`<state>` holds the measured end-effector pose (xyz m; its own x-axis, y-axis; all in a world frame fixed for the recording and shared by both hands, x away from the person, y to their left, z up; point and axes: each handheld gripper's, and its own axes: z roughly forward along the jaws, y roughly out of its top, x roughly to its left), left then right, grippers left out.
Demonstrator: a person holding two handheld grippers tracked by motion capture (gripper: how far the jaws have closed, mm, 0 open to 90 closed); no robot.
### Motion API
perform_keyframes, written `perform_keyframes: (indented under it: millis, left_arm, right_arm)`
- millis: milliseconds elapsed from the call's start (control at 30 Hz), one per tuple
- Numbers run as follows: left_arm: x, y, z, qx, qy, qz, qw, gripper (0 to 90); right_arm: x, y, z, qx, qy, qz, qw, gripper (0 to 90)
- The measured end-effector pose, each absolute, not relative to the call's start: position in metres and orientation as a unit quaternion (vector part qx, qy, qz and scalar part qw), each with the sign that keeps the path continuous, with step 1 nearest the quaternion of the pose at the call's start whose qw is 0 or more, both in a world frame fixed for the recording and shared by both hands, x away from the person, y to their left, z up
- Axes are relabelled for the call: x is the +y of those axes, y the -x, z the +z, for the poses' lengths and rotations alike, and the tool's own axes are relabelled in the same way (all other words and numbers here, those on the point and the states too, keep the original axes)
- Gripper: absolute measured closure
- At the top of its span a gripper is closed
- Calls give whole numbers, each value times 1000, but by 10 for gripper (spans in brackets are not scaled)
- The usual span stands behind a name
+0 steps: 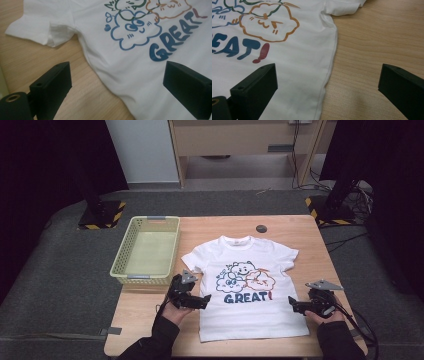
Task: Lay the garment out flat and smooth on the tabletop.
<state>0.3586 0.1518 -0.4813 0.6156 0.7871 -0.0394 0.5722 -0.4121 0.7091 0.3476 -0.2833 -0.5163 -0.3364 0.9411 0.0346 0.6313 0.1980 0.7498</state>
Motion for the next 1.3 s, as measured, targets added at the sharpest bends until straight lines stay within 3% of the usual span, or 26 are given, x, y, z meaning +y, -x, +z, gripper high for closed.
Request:
perform_keyframes:
  millis: [500, 833, 1300]
  left_arm:
    - [201, -326, -494, 410, -843, 201, 285, 50]
    - [239, -322, -509, 431, -850, 192, 233, 49]
    - [275, -324, -521, 479, -827, 191, 225, 35]
  right_arm:
    - [-296, -340, -524, 753, -523, 316, 245, 37]
    - [-314, -339, -531, 742, -542, 306, 248, 37]
    - [-340, -339, -540, 724, -567, 309, 240, 53]
